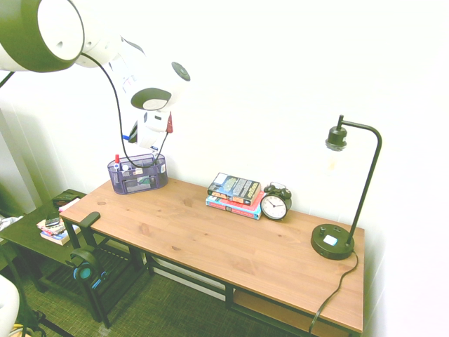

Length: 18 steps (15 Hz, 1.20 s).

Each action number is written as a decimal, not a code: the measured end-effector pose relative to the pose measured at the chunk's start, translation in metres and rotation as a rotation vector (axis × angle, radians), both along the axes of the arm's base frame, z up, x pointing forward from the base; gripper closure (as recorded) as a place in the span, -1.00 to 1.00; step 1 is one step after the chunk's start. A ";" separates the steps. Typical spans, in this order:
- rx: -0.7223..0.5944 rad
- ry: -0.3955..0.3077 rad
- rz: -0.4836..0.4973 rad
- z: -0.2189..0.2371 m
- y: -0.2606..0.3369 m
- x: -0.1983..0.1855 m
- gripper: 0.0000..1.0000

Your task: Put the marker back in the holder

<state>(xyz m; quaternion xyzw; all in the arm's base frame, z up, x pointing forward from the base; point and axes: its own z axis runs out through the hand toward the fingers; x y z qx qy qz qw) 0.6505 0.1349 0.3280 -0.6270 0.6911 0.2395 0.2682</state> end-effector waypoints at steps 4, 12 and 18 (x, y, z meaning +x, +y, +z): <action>0.020 0.021 -0.004 -0.011 0.008 0.000 1.00; 0.010 0.064 -0.045 -0.048 0.002 0.002 1.00; 0.015 0.056 -0.106 -0.050 -0.024 0.019 1.00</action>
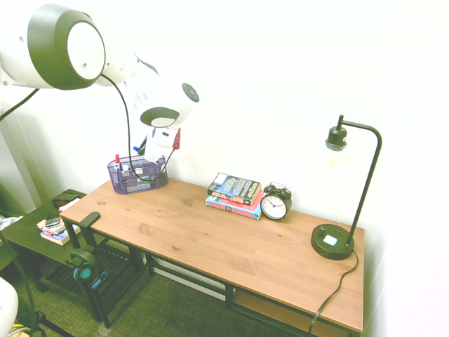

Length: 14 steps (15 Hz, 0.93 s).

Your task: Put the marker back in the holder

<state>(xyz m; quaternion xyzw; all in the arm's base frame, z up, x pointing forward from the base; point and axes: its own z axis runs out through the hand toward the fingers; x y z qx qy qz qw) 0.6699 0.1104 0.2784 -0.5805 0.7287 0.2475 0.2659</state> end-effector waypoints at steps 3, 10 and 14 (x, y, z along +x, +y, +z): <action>-0.004 -0.011 -0.014 -0.001 -0.005 0.007 -1.00; -0.052 -0.041 -0.004 0.003 -0.011 0.012 -1.00; -0.072 -0.066 0.014 0.012 -0.009 0.016 -1.00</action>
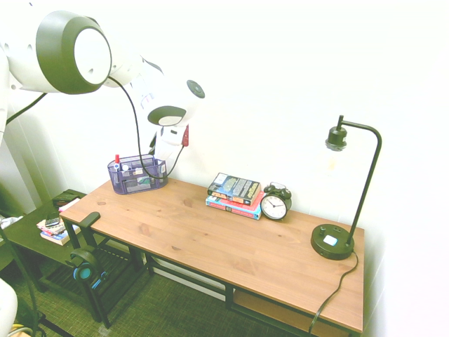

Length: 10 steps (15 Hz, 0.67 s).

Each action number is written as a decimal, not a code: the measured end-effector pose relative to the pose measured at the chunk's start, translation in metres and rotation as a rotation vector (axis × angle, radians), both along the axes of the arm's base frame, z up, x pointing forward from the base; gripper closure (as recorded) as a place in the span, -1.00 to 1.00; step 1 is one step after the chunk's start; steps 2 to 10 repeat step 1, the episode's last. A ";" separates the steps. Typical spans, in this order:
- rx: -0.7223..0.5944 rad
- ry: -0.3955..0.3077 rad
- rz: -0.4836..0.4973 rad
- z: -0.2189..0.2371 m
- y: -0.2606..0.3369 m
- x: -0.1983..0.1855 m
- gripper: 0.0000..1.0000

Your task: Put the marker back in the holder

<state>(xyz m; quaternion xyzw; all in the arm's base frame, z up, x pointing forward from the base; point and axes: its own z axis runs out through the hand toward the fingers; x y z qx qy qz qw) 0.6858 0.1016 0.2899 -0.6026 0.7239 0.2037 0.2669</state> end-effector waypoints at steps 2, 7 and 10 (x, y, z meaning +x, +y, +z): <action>-0.021 -0.022 0.020 0.011 0.002 0.002 -1.00; -0.021 -0.022 0.020 0.011 0.002 0.002 -1.00; -0.021 -0.022 0.020 0.011 0.002 0.002 -1.00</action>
